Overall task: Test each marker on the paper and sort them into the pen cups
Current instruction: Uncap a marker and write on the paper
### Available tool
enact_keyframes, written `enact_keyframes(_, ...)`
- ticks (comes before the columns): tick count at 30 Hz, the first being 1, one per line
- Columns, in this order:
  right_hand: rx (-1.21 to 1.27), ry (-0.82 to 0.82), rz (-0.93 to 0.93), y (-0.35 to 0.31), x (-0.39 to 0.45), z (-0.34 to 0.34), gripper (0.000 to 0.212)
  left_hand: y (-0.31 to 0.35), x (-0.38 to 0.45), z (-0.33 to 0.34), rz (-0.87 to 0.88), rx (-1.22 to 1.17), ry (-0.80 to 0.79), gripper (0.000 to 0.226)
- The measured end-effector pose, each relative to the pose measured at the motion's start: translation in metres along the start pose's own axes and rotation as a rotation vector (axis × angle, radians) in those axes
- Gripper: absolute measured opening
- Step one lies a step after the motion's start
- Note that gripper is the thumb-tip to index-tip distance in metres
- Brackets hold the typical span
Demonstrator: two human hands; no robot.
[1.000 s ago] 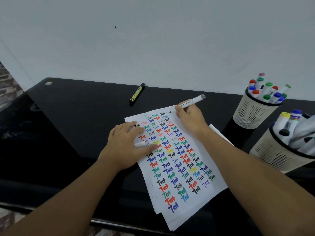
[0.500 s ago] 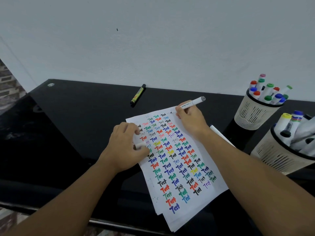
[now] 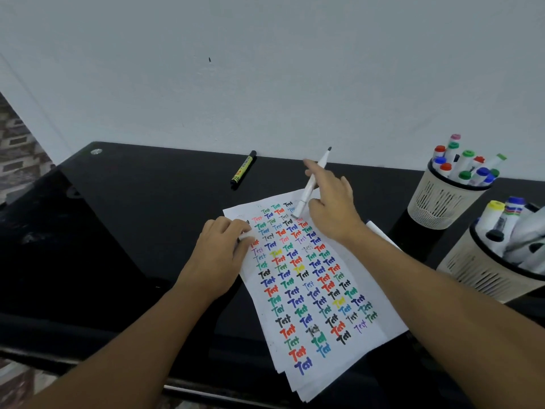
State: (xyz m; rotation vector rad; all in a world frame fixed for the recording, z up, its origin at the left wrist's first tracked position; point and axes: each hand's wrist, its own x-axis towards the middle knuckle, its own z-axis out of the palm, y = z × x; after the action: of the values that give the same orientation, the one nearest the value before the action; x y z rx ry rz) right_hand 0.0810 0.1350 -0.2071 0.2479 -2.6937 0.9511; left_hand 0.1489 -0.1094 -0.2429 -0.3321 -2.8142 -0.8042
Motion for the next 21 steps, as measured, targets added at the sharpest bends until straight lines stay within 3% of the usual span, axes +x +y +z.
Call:
enact_keyframes(3, 0.182, -0.064, 0.03, -0.009, -0.005, -0.013, 0.048, 0.002, -0.001, -0.002, 0.018, 0.013, 0.017, 0.025)
enact_keyframes(5, 0.325, -0.022, 0.08, -0.014, -0.007, -0.02, 0.032, 0.003, -0.001, -0.002, 0.027, 0.023, 0.027, 0.025)
enact_keyframes(8, 0.465, -0.018, 0.204, -0.014, -0.008, -0.03, 0.043, 0.003, -0.002, -0.002, 0.019, 0.003, 0.042, 0.025)
enact_keyframes(10, 0.372, -0.116, 0.177, -0.016, -0.014, -0.036, 0.054, 0.002, -0.003, -0.003, 0.003, -0.023, 0.047, 0.027)
enact_keyframes(13, -0.071, -0.307, -0.009, -0.018, -0.025, -0.036, 0.029, 0.001, -0.004, -0.002, 0.007, -0.052, 0.073, 0.029)
enact_keyframes(15, -0.273, -0.403, -0.081, -0.019, -0.032, -0.032, 0.03, 0.001, -0.006, -0.003, 0.005, -0.073, 0.1, 0.028)
enact_keyframes(21, -0.292, -0.389, -0.16, -0.022, -0.043, -0.023, 0.038, 0.007, -0.009, -0.005, -0.001, -0.088, 0.119, 0.027)
